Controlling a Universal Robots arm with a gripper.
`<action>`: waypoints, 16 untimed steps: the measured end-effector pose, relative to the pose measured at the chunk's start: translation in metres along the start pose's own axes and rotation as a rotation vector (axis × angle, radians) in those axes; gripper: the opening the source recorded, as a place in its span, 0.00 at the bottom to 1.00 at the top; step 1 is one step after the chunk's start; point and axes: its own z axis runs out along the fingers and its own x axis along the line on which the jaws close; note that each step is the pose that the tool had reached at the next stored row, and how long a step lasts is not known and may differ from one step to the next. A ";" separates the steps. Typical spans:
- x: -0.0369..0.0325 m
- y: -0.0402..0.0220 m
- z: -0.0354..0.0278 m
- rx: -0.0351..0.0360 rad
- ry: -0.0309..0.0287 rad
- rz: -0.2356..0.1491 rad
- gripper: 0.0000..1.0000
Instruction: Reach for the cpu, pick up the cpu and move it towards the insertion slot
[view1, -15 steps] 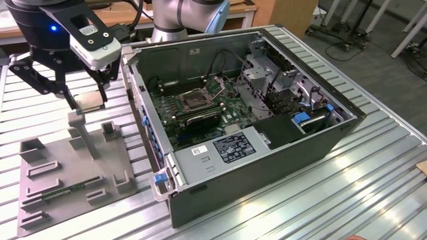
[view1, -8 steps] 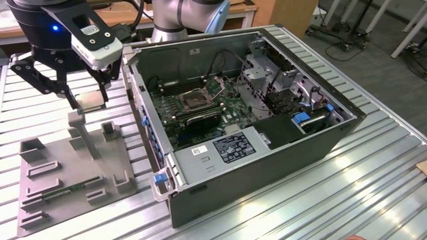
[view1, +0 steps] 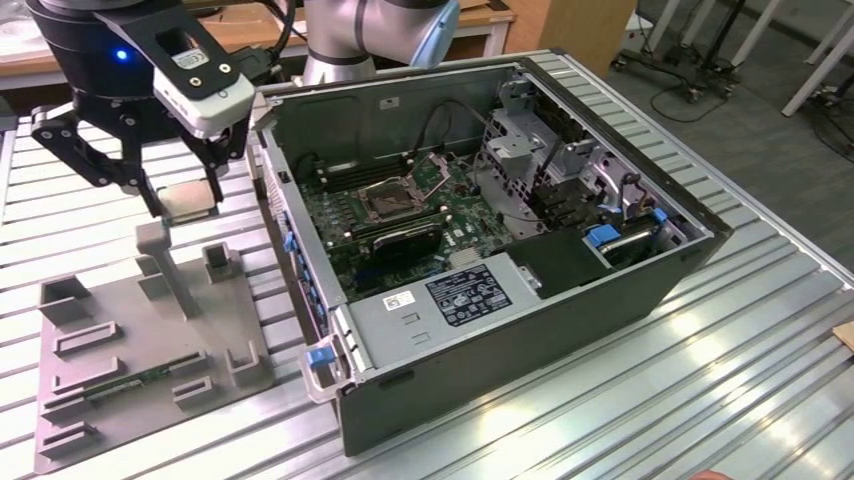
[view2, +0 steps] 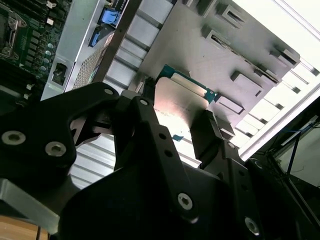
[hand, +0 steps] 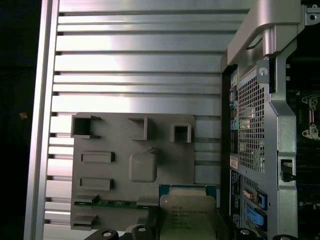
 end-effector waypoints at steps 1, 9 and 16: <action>-0.0007 0.0000 0.0000 0.0000 0.0000 0.000 0.53; -0.0062 -0.0001 0.0000 0.0000 0.0000 0.000 0.53; -0.0101 -0.0002 0.0001 0.0000 0.0000 0.000 0.53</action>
